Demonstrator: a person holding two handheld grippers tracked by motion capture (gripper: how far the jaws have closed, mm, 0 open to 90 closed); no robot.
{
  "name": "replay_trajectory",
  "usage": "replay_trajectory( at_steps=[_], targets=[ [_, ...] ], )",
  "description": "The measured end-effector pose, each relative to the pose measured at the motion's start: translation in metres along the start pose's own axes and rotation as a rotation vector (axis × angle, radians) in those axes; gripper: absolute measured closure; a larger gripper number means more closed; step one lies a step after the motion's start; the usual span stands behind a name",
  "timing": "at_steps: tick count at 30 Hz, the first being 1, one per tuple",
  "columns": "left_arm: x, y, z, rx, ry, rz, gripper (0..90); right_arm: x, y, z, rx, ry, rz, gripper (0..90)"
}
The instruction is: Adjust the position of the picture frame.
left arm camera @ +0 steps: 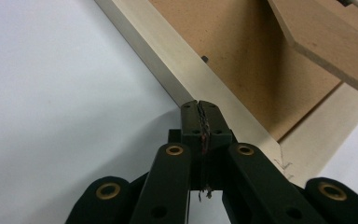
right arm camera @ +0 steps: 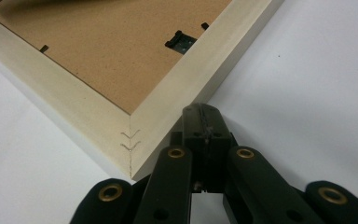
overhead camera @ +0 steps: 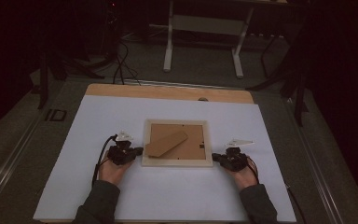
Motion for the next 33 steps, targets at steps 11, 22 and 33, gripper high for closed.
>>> replay_trajectory(
  at_steps=[11, 22, 33],
  targets=[
    [0.001, -0.001, -0.004, -0.01, 0.03, 0.024, 90.0, 0.004, -0.003, 0.0, -0.011, -0.019, 0.007, 90.0],
    [0.005, -0.004, -0.009, 0.009, 0.055, 0.041, 90.0, 0.013, -0.005, 0.0, 0.002, -0.038, 0.034, 90.0],
    [0.003, -0.003, -0.008, 0.008, 0.064, 0.031, 90.0, 0.015, -0.007, 0.002, -0.005, -0.051, 0.042, 90.0]
  ],
)
Point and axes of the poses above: each handheld gripper's, and its own axes: y roughly backward along the jaws, x roughly out of its top, z roughly to its right, the point moved 10 cm from there along -y, roughly forward along the jaws, and after that the axes turned 4 degrees about -y, right-handed, at the moved point
